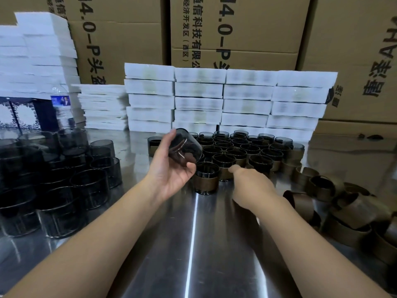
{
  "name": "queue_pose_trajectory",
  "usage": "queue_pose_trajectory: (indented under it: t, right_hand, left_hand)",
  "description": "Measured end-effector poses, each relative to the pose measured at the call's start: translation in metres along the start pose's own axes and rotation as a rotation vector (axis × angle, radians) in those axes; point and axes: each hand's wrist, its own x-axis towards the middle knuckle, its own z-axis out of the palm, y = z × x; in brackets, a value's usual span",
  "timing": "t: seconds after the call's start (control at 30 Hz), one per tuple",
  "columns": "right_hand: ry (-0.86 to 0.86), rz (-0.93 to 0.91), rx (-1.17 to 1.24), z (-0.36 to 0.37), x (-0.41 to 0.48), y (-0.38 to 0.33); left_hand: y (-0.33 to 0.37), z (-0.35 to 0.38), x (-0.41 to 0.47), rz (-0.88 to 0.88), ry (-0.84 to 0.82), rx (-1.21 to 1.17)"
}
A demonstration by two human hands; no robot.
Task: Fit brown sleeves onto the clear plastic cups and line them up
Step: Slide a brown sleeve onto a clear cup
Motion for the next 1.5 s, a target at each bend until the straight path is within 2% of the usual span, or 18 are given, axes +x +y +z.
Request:
queue_pose_trajectory:
  t: [0.13,0.23,0.47,0.67,0.8,1.0,1.13,1.23,1.3,1.5]
  right_hand:
    - [-0.003,-0.014,0.077,0.003,0.001,-0.002]
    - [0.011,0.001,0.095,0.002,0.003,-0.003]
    - [0.048,0.028,0.088,-0.002,0.001,-0.005]
    - [-0.039,0.028,0.012,-0.002,-0.005,-0.010]
    - [-0.057,0.031,0.010,-0.004,-0.006,-0.011]
    - [0.005,0.025,0.063,-0.001,-0.002,-0.008]
    - [0.078,0.004,0.109,0.001,-0.002,-0.007]
    - [0.217,-0.027,0.097,-0.002,-0.001,-0.007]
    - [0.350,-0.060,0.123,-0.004,-0.001,-0.009]
    - [0.626,-0.196,0.501,-0.008,-0.005,-0.019]
  left_hand:
    - [-0.002,-0.001,-0.004,-0.091,-0.073,-0.020]
    - [0.001,-0.004,-0.008,-0.220,-0.156,0.052]
    - [0.027,-0.019,-0.015,-0.663,-0.447,0.436]
    - [0.036,-0.030,-0.014,-0.749,-0.407,0.510]
    - [0.030,-0.029,-0.016,-0.732,-0.330,0.545]
    - [0.014,-0.019,-0.017,-0.645,-0.251,0.598]
    - [-0.001,-0.016,-0.011,-0.513,-0.170,0.581]
    - [-0.006,-0.017,-0.006,-0.373,-0.066,0.518]
    - [-0.007,-0.018,-0.004,-0.342,-0.020,0.467]
    - [-0.012,-0.017,-0.001,-0.243,0.006,0.463]
